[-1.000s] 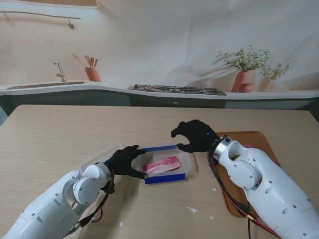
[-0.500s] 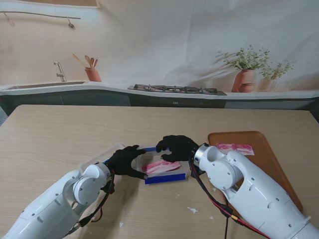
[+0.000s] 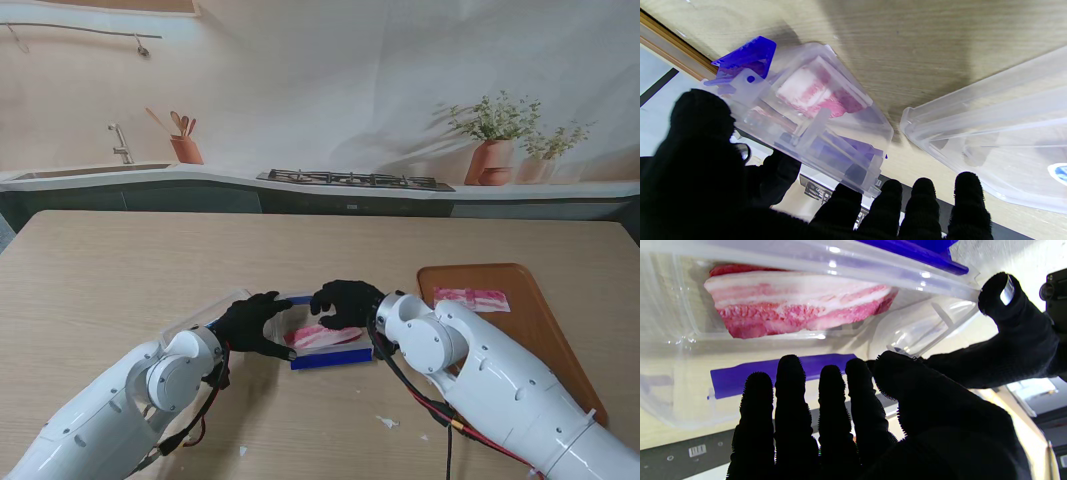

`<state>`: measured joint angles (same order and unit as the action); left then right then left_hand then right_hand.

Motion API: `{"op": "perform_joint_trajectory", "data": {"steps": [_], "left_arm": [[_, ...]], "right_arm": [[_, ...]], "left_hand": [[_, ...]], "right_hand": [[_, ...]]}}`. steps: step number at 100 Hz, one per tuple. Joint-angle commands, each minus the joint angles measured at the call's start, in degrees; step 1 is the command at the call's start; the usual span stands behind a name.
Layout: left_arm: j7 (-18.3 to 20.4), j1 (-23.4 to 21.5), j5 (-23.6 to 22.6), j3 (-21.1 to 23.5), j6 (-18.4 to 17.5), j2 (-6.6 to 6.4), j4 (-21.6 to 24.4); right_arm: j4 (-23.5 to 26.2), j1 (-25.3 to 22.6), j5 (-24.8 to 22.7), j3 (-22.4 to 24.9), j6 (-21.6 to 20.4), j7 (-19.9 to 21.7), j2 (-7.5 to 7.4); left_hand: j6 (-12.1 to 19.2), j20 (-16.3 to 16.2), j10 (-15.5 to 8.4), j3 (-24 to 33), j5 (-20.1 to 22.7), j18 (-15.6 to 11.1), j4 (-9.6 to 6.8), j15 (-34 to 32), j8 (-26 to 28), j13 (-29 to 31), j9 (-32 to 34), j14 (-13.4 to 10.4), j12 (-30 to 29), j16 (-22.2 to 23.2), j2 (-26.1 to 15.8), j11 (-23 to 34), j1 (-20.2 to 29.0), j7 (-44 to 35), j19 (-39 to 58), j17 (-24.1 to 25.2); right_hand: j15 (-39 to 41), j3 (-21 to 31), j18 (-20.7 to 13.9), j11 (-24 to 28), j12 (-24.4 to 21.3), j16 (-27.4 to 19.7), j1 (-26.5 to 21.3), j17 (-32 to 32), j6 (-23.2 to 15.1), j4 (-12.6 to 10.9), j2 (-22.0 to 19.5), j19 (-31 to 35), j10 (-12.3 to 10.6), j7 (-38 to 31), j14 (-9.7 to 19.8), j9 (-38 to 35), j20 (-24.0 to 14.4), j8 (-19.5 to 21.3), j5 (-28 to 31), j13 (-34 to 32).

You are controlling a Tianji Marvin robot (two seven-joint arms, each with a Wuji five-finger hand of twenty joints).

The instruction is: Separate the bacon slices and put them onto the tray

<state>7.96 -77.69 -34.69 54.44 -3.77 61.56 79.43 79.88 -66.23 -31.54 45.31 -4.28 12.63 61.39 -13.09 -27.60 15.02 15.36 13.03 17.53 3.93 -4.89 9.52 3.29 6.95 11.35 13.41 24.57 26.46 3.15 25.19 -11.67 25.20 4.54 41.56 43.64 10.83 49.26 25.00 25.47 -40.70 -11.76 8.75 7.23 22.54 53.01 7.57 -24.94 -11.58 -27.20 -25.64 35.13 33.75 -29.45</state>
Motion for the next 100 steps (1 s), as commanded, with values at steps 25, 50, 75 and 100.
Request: {"op": "perform_joint_trajectory", "data": {"steps": [25, 50, 75, 100], "left_arm": [[1.3, -0.8, -0.5, -0.1, 0.2, -0.19, -0.7], [1.4, -0.9, -0.7, -0.1, 0.2, -0.24, -0.5], [1.4, -0.9, -0.5, -0.3, 0.1, -0.24, -0.6], [1.4, -0.8, -0.4, -0.3, 0.3, -0.21, -0.6]], "right_arm": [[-2.0, 2.2, 1.3, -3.3, 2.0, 2.9, 0.71], [-2.8, 3.4, 1.3, -5.0, 3.3, 4.0, 0.62], [-3.7, 4.3, 1.0, -6.4, 4.2, 5.1, 0.43], [-5.5, 4.7, 0.7, -7.2, 3.9, 2.7, 1.08]], "left_hand": [[-3.1, -0.7, -5.2, 7.0, -0.8, 0.2, -1.09, 1.2, -0.6, -1.9, 1.0, -0.7, 0.0, -0.5, 0.1, 1.6, 5.9, 0.6, -2.0, 0.6], [-3.1, -0.7, -5.2, 7.1, -0.8, 0.2, -1.04, 1.1, -0.6, -1.9, 1.1, -0.7, 0.0, -0.5, 0.1, 1.7, 5.8, 0.6, -2.0, 0.5], [-3.1, -0.8, -5.2, 7.1, -0.7, 0.2, -1.04, 1.2, -0.6, -1.9, 1.1, -0.7, -0.1, -0.5, 0.1, 1.7, 5.8, 0.6, -2.1, 0.5], [-3.0, -0.8, -5.2, 7.1, -0.8, 0.2, -1.04, 1.2, -0.6, -1.9, 1.1, -0.7, -0.1, -0.5, 0.1, 1.7, 5.8, 0.6, -2.1, 0.6]], "right_hand": [[0.7, 0.7, -1.0, 1.6, -0.3, 0.0, -3.0, 1.1, 1.3, -0.8, -1.6, 0.6, 1.6, -0.2, -1.0, 0.9, 1.5, -0.7, -0.4, 1.2], [0.2, 0.2, -0.8, 1.0, -0.7, -0.2, -2.7, 2.4, 1.4, -1.3, -2.6, 0.1, 1.7, 0.3, -1.3, 1.6, 1.8, -1.8, -0.6, 2.5], [0.2, 0.1, -0.1, 0.8, -0.9, -0.2, -2.8, 2.8, 1.5, -1.8, -3.0, -0.2, 2.0, 1.0, -1.7, 1.8, 1.8, -2.6, -0.4, 2.9], [0.1, 0.0, -1.1, 0.7, -0.8, -0.1, -2.3, 4.8, 0.8, -2.4, -3.3, -0.7, 1.0, 2.9, -0.8, 5.6, 1.5, -3.0, -3.1, 6.2]]}}
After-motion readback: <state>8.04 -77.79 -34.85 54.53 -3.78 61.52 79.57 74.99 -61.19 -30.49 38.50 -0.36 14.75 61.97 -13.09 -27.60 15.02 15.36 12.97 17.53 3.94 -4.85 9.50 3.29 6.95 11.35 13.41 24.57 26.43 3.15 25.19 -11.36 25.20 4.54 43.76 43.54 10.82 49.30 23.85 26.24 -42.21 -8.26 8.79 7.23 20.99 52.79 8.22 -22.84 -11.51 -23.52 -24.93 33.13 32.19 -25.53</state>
